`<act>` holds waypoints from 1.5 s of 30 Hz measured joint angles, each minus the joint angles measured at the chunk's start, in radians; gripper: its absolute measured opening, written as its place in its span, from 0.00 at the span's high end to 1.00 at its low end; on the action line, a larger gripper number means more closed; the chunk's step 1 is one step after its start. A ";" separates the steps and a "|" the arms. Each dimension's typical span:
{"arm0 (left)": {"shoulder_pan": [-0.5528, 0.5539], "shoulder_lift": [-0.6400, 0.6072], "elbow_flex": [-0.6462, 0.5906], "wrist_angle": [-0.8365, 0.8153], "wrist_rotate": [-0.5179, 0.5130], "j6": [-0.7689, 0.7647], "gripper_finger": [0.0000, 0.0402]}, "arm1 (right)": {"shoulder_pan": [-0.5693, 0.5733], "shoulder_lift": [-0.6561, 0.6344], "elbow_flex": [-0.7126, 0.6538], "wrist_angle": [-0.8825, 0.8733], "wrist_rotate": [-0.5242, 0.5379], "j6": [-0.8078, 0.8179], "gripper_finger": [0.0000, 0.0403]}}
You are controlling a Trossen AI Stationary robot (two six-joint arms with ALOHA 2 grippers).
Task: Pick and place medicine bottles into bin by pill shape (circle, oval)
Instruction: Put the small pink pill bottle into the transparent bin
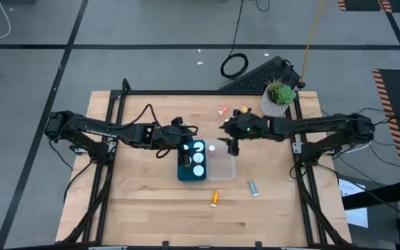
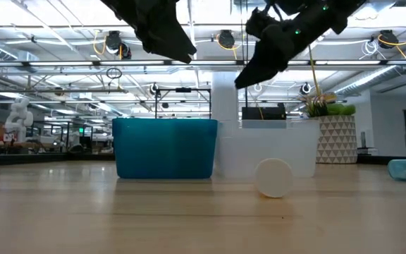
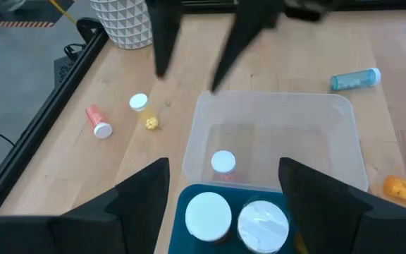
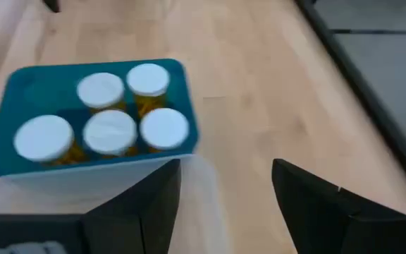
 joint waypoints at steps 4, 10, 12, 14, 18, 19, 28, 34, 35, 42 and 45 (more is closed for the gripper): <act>0.000 0.000 0.000 0.001 0.000 0.000 0.33 | -0.084 -0.050 0.000 -0.047 -0.004 -0.061 0.47; 0.000 0.000 0.000 -0.004 0.000 0.002 0.33 | -0.158 -0.068 0.000 -0.200 -0.005 -0.087 0.47; 0.000 0.000 0.000 -0.008 0.000 0.001 0.33 | -0.173 -0.070 0.000 -0.245 -0.005 -0.113 0.47; 0.000 0.000 0.000 -0.006 0.000 0.003 0.33 | -0.197 -0.070 0.000 -0.252 -0.007 -0.137 0.47; 0.000 0.003 0.000 0.012 0.000 0.006 0.33 | -0.271 -0.057 0.000 -0.207 -0.023 -0.245 0.47; 0.000 0.003 0.000 0.011 0.000 0.006 0.33 | -0.300 -0.050 0.000 -0.189 -0.055 -0.278 0.47; 0.000 0.003 0.000 -0.002 0.000 -0.015 0.33 | -0.550 0.121 0.079 -0.094 -0.347 -0.503 0.47; 0.000 0.003 0.000 -0.010 0.000 -0.015 0.33 | -0.597 0.265 0.180 -0.154 -0.374 -0.713 0.47; 0.000 0.003 0.000 -0.010 0.000 -0.014 0.33 | -0.603 0.287 0.200 -0.167 -0.374 -0.737 0.47; 0.000 0.003 0.000 -0.016 -0.001 -0.003 0.33 | -0.622 0.424 0.331 -0.281 -0.423 -0.894 0.47; 0.000 0.003 0.000 -0.016 -0.001 0.003 0.33 | -0.621 0.473 0.354 -0.292 -0.426 -0.939 0.47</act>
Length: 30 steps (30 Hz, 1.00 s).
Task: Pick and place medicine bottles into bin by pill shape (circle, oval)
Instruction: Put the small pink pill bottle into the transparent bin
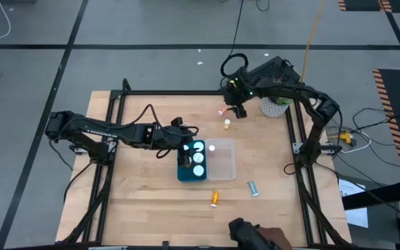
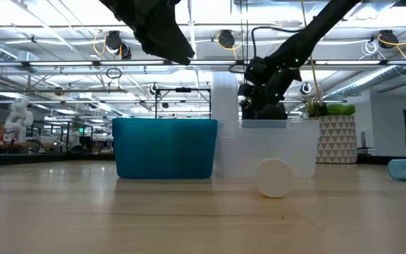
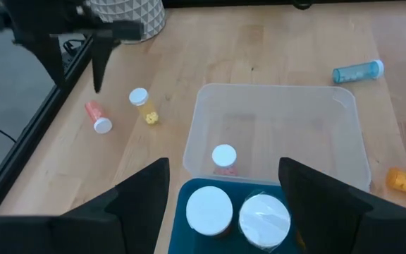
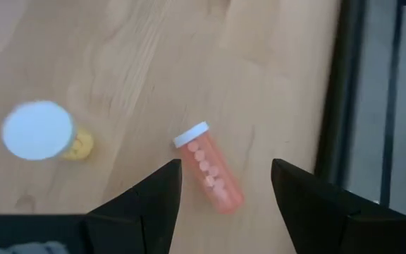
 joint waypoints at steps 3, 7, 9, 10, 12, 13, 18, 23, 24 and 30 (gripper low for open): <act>0.000 0.000 0.000 0.000 0.000 0.006 0.33 | 0.000 0.034 0.004 -0.001 0.000 -0.034 0.47; 0.000 0.000 0.000 0.000 0.000 0.016 0.33 | 0.000 0.075 0.005 0.009 0.001 -0.056 0.47; 0.000 0.000 0.000 0.001 0.000 0.024 0.33 | 0.000 0.097 0.005 0.039 0.003 -0.057 0.47; 0.000 0.000 0.000 0.001 0.000 0.027 0.33 | 0.000 0.107 0.005 0.051 0.003 -0.057 0.47; 0.000 0.000 0.000 0.001 0.000 0.029 0.33 | 0.000 0.127 0.005 0.072 0.004 -0.057 0.47; 0.000 0.000 0.000 0.001 0.000 0.029 0.33 | 0.000 0.136 0.005 0.076 0.004 -0.059 0.47; 0.000 0.000 0.000 0.001 0.000 0.029 0.33 | 0.000 0.164 0.005 0.068 0.008 -0.054 0.50; 0.000 0.000 0.000 0.001 0.000 0.030 0.33 | 0.000 0.168 0.006 0.054 0.027 -0.025 0.60; 0.000 0.000 0.000 0.001 0.000 0.030 0.33 | 0.002 0.168 0.005 0.052 0.026 -0.023 0.62; 0.000 0.000 0.000 0.001 0.000 0.030 0.33 | 0.004 0.168 0.005 0.046 0.029 0.029 0.71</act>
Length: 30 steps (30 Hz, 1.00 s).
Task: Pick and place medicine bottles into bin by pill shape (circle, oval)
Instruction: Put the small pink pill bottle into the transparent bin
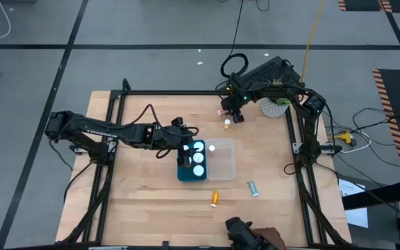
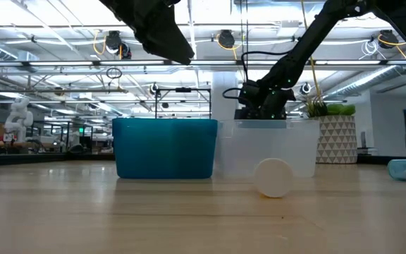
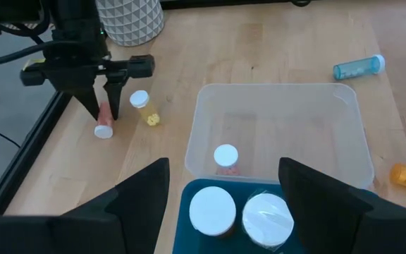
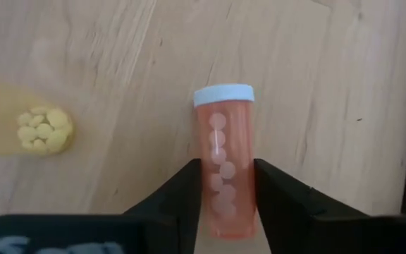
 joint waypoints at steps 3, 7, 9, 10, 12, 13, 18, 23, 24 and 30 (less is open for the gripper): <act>0.000 0.000 0.000 0.000 0.000 0.000 0.33 | 0.000 -0.009 -0.001 -0.001 0.016 0.023 0.74; 0.000 0.000 0.000 -0.001 0.000 0.000 0.33 | -0.001 -0.058 -0.002 -0.005 0.078 0.063 0.76; 0.000 0.000 0.000 -0.001 0.000 0.000 0.33 | -0.001 -0.097 -0.002 -0.024 0.089 0.093 0.76; 0.000 0.000 0.000 -0.001 0.000 0.000 0.33 | -0.001 -0.118 -0.002 -0.040 0.086 0.110 0.76; 0.000 0.000 0.000 -0.001 -0.001 0.000 0.33 | -0.001 -0.167 -0.002 -0.068 0.083 0.164 0.75; 0.000 0.000 0.000 -0.001 -0.001 0.000 0.33 | 0.000 -0.194 -0.002 -0.086 0.079 0.198 0.75; 0.000 0.000 0.000 0.001 -0.010 0.000 0.33 | 0.005 -0.342 -0.035 -0.166 -0.055 0.405 0.75; 0.000 0.000 0.000 0.019 -0.011 0.000 0.33 | 0.049 -0.542 -0.199 -0.045 -0.159 0.595 0.75; 0.000 0.000 0.000 0.030 -0.011 0.000 0.33 | 0.066 -0.584 -0.242 -0.001 -0.158 0.636 0.75; 0.000 0.023 -0.001 0.116 -0.010 -0.022 0.33 | 0.219 -0.836 -0.513 0.349 -0.148 0.916 0.75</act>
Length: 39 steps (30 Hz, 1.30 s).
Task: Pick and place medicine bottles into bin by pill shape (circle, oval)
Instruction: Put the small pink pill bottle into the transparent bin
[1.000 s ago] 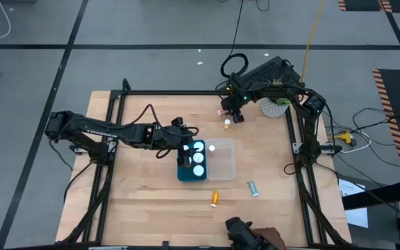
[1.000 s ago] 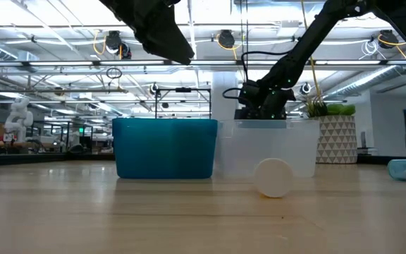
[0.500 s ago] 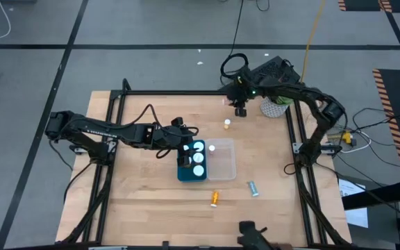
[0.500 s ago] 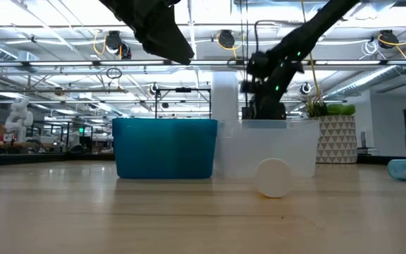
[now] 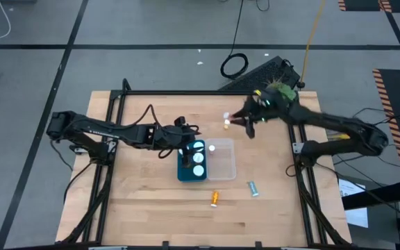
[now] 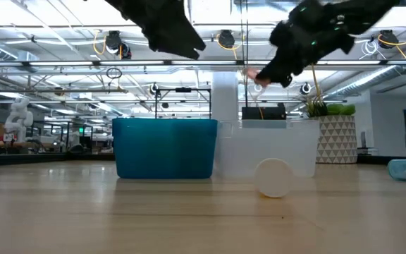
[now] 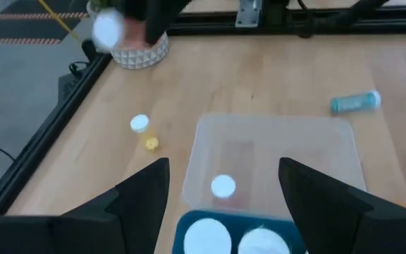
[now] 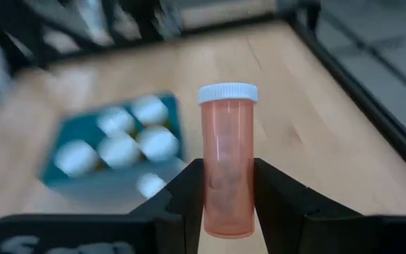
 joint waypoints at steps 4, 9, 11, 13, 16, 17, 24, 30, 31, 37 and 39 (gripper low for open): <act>-0.001 0.049 0.000 0.093 0.000 -0.011 0.33 | 0.143 -0.125 -0.169 0.288 0.079 0.132 0.75; -0.020 0.119 0.000 0.277 0.000 -0.011 0.33 | 0.314 -0.188 -0.288 0.487 0.217 0.192 0.75; -0.036 0.149 0.000 0.358 0.009 0.000 0.33 | 0.377 -0.196 -0.326 0.551 0.272 0.195 0.75; -0.051 0.178 0.000 0.428 0.010 0.016 0.33 | 0.433 -0.194 -0.353 0.637 0.326 0.193 0.75; -0.066 0.224 0.000 0.531 0.011 0.020 0.33 | 0.490 -0.194 -0.389 0.735 0.396 0.177 0.75; -0.070 0.240 0.000 0.568 0.011 0.021 0.33 | 0.504 -0.195 -0.396 0.750 0.411 0.170 0.75; -0.068 0.354 0.000 0.858 0.088 -0.015 0.33 | 0.560 -0.156 -0.405 0.854 0.413 0.163 0.75; -0.037 0.396 0.000 0.959 0.126 -0.082 0.33 | 0.590 -0.073 -0.405 1.000 0.412 0.161 0.75; -0.034 0.396 0.000 0.969 0.134 -0.088 0.33 | 0.594 -0.058 -0.405 1.019 0.412 0.161 0.75; -0.037 0.396 0.000 0.985 0.153 -0.106 0.33 | 0.613 0.038 -0.405 1.126 0.412 0.161 0.75; -0.039 0.396 0.000 0.986 0.170 -0.106 0.33 | 0.618 0.065 -0.405 1.160 0.412 0.163 0.75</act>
